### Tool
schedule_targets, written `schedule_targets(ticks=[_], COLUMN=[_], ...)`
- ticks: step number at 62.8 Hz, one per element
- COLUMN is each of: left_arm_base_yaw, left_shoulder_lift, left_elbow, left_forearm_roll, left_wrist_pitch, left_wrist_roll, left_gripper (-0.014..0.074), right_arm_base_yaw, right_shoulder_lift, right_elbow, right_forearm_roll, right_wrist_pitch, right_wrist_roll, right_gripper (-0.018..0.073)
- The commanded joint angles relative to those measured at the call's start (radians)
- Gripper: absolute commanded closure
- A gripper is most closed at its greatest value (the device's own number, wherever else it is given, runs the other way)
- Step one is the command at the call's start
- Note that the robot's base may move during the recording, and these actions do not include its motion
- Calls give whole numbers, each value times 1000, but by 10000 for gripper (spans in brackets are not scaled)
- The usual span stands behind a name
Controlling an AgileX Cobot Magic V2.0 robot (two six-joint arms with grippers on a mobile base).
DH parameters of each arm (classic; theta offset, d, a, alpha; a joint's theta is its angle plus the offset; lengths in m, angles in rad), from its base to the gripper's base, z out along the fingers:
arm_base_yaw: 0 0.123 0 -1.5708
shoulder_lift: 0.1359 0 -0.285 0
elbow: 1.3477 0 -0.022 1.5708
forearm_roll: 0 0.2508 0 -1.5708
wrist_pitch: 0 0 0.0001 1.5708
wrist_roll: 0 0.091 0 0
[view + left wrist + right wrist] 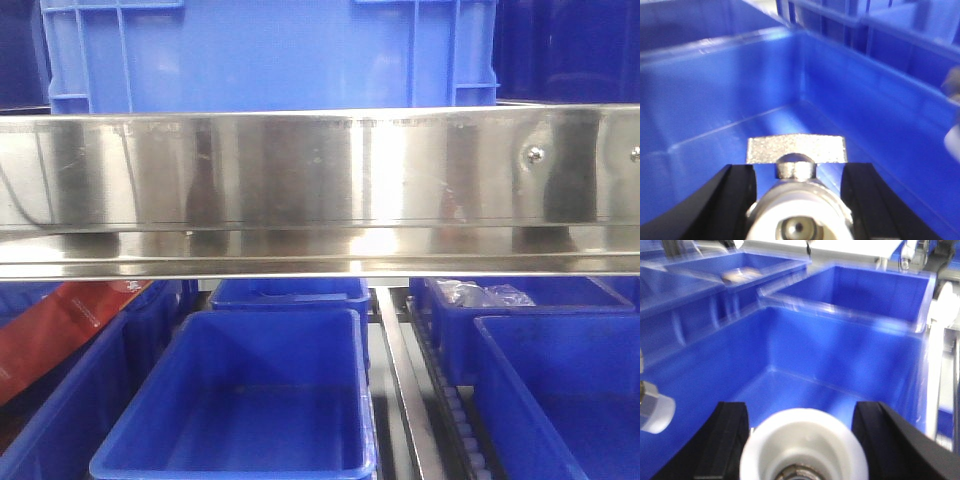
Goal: Place valve from conveyor to right shelf box
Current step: 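Lower both grippers into blue bins and open to release valves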
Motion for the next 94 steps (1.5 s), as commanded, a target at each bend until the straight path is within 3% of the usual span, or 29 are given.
schedule_targets(ticks=[1, 5, 13, 21, 28, 36, 42, 50, 54, 59, 67, 76, 88, 94], left_arm_base_yaw=[-5, -5, -5, -5, -5, -5, -5, -5, -5, -5, -5, -4, -10, -19], left_shoulder_lift=[12, 25, 35, 35, 35, 35, 35, 35, 35, 35, 35, 35, -60, -148], left_elbow=[-19, -19, -19, -19, -19, -19, -19, -19, -21, -25, -25, -25, -15, 52], left_forearm_roll=[-13, -13, -13, -13, -13, -13, -13, -13, -13, -13, -13, -13, -13, -9], left_wrist_pitch=[-58, -58, -58, -58, -58, -58, -54, -58, -56, -46, -49, -79, -50, -120], left_wrist_roll=[2, 2, 2, 2, 2, 2, 2, 2, 2, 2, 2, 2, -82, -82], left_gripper=[701, 662, 459, 281, 191, 136, 141, 144, 186, 350, 699, 708, 708, 708], right_arm_base_yaw=[1, 1, 1, 1, 1, 1, 1, 1, 1, 1, 1, 1, -6, -6], right_shoulder_lift=[1, 16, 32, 34, 34, 34, 34, 34, 34, 34, 34, 34, -23, -88], right_elbow=[-20, -20, -20, -20, -20, -20, -20, -20, -20, -20, -20, -20, -20, 1], right_forearm_roll=[0, 0, 0, 1, 1, 1, 1, 1, 1, 1, 1, 31, 61, 61], right_wrist_pitch=[-82, -82, -81, -83, -97, -97, -97, -97, -91, -82, -80, -70, -2, 7], right_wrist_roll=[-1, -1, -1, -1, -1, -1, -1, -1, -1, -1, -1, -1, -1, -1], right_gripper=[722, 722, 684, 448, 221, 75, 34, 58, 136, 341, 725, 720, 721, 721])
